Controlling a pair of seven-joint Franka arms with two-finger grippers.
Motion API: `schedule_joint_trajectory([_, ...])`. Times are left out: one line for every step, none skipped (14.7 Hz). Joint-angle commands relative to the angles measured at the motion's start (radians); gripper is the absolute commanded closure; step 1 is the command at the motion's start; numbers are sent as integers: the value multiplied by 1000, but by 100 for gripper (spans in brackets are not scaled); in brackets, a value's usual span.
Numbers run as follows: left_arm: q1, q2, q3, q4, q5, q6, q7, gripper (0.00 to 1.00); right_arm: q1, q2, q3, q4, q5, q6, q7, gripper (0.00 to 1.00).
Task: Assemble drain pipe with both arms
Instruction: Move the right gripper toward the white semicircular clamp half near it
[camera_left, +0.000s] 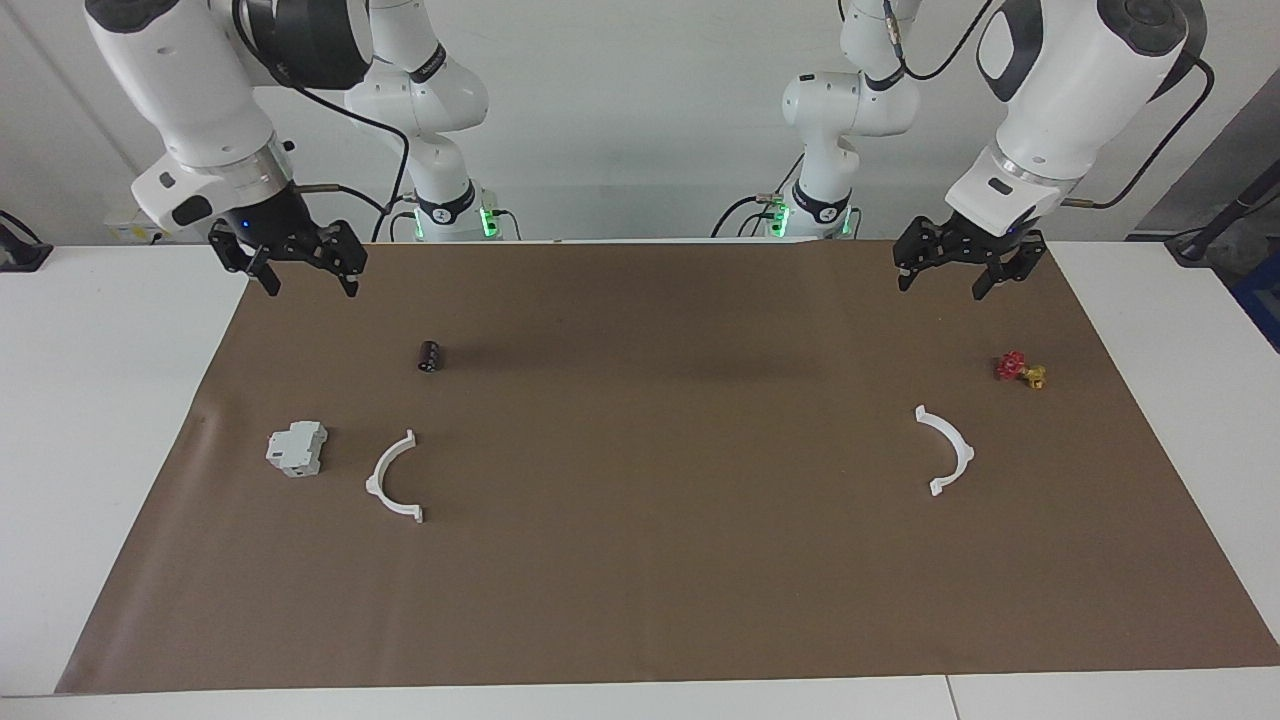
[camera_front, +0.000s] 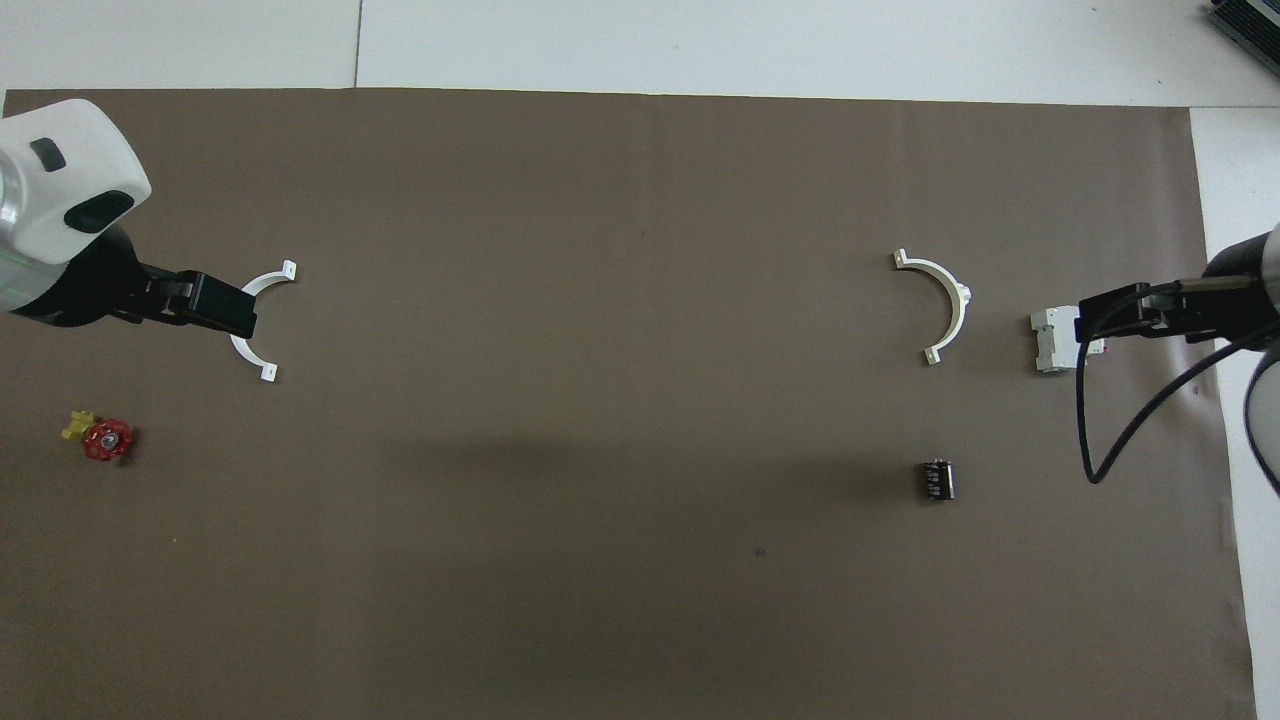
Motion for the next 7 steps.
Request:
schedule_joint_trajectory([2,-23,2,-25,11,20,-4,0,-45,102,4,-23,80,142,-125,0])
schedule_joint_trajectory([2,-23,2,-25,11,20,-4,0,-51,144,4,-23,97,188,-173,0])
schedule_joint_trajectory([1,-23,2,-27,11,20,-4,0,-53,185,4,-23,99,248,-239,0])
schedule_joint_trajectory([2,-23,2,-27,11,23,-4,0,-50,224,6,-22,102,300,-304,0])
schedule_joint_trajectory([2,-23,2,-27,11,23,-4,0,-44,264,6,-22,102,348,-351,0])
schedule_joint_trajectory([1,-23,2,-27,11,23,-4,0,-38,305,6,-22,104,388,-382,0])
schedule_joint_trajectory([1,-23,2,-28,11,23,-4,0,-36,339,7,-22,104,430,-417,0])
